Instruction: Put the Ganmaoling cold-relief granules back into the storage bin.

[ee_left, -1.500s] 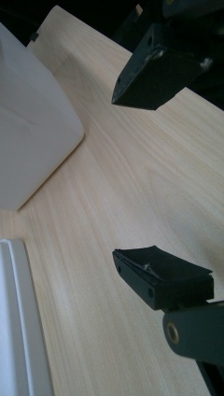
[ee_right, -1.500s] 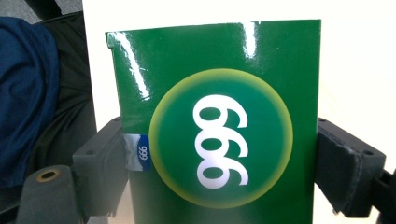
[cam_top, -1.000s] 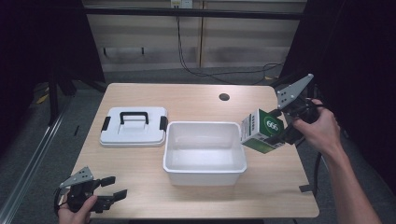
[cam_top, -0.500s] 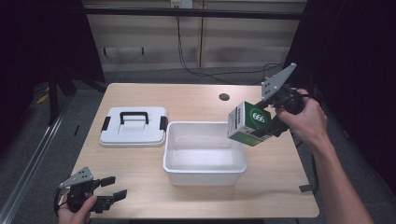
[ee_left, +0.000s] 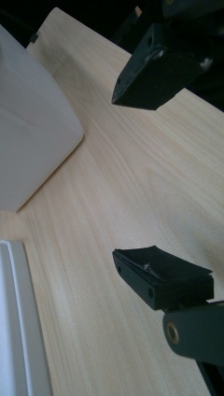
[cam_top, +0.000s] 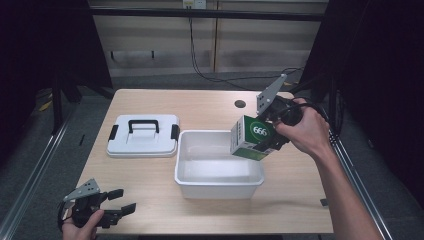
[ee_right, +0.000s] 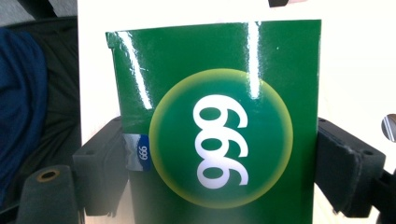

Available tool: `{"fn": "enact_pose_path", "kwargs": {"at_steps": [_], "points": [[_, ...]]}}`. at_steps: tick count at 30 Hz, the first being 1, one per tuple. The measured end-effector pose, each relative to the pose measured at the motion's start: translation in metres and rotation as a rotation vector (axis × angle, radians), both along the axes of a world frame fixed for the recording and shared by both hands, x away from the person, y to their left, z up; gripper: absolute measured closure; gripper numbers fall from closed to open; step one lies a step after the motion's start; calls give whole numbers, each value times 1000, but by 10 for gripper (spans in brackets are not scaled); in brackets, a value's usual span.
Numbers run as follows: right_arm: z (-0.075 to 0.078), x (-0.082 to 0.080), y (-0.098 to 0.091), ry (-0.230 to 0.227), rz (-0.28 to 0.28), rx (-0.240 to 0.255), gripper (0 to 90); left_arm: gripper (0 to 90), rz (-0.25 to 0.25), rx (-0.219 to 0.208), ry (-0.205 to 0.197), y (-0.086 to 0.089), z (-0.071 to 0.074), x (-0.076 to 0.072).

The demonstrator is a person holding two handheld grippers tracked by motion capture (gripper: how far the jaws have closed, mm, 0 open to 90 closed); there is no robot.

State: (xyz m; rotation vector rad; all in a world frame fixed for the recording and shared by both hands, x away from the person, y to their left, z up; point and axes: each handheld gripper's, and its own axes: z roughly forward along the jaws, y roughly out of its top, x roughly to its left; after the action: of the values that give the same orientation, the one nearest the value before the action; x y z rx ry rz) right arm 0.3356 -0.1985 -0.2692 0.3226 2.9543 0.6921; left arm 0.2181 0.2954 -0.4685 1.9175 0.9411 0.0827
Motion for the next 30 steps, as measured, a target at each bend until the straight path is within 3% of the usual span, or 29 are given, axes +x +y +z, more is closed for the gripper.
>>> {"fn": "enact_pose_path", "kwargs": {"at_steps": [3, 8, 12, 18, 26, 30], "points": [[-5, 2, 7, 12, 4, -42, 149, 213, 1, 1, 1, 0, 0, 0], [-12, 6, 16, 24, 14, -67, 149, 213, 2, 1, 2, 0, 0, 0], [-21, 9, 25, 54, 23, -141, 149, 213, 0, 1, 4, 0, 0, 0], [-32, 13, 35, 70, 44, -176, 149, 213, -3, 8, 6, -1, 0, 0], [-39, 16, 40, 82, 32, -234, 149, 213, -3, 3, 6, -1, 0, 0], [-45, 17, 45, 76, 58, -265, 149, 213, -3, 1, 7, 0, 0, 0]]}}
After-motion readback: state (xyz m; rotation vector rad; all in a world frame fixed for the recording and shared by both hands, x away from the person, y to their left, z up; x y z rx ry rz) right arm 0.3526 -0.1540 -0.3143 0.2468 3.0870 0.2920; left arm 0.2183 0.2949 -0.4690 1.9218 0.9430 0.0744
